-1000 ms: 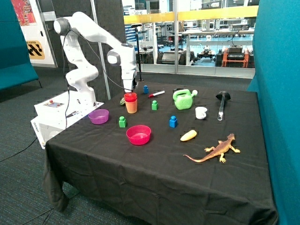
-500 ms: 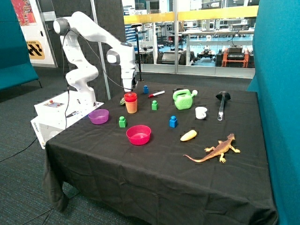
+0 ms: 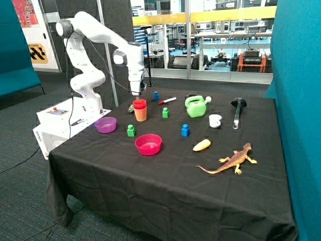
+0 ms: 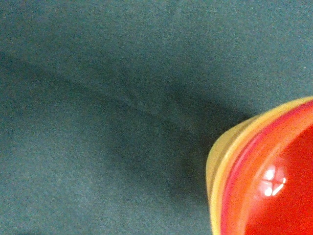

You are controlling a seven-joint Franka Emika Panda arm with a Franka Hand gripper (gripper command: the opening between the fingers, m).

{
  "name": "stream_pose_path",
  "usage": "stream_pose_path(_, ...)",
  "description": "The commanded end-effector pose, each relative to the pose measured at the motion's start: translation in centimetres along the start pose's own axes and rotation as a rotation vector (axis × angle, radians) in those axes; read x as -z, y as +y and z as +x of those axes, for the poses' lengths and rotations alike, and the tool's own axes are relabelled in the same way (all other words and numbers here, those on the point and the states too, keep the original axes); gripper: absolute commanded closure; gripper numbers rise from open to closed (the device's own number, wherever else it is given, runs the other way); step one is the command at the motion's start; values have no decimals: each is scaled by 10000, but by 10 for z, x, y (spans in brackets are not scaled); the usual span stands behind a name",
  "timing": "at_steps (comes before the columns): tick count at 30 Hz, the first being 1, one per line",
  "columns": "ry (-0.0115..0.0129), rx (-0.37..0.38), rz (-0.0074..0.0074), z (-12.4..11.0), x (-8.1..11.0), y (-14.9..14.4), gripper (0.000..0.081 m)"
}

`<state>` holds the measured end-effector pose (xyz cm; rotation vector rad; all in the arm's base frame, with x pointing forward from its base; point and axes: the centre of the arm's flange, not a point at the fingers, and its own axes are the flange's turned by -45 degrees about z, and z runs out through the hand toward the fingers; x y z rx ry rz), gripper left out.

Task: Stack the cups

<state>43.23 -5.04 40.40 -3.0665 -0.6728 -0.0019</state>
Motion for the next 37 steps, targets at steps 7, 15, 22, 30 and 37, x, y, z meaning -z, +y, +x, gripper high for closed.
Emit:
stream_pose_path(7, -17, 349, -19, 2, 25, -3, 287)
stream_pose_path(15, -17, 395, -18, 5, 28, 6, 273)
stream_pose_path(22, -17, 375, -18, 11, 28, 12, 267)
stream_pose_path(30, -17, 433, -18, 20, 24, 16, 275)
stream_pose_path(37, -17, 805, -18, 36, 25, 11, 281)
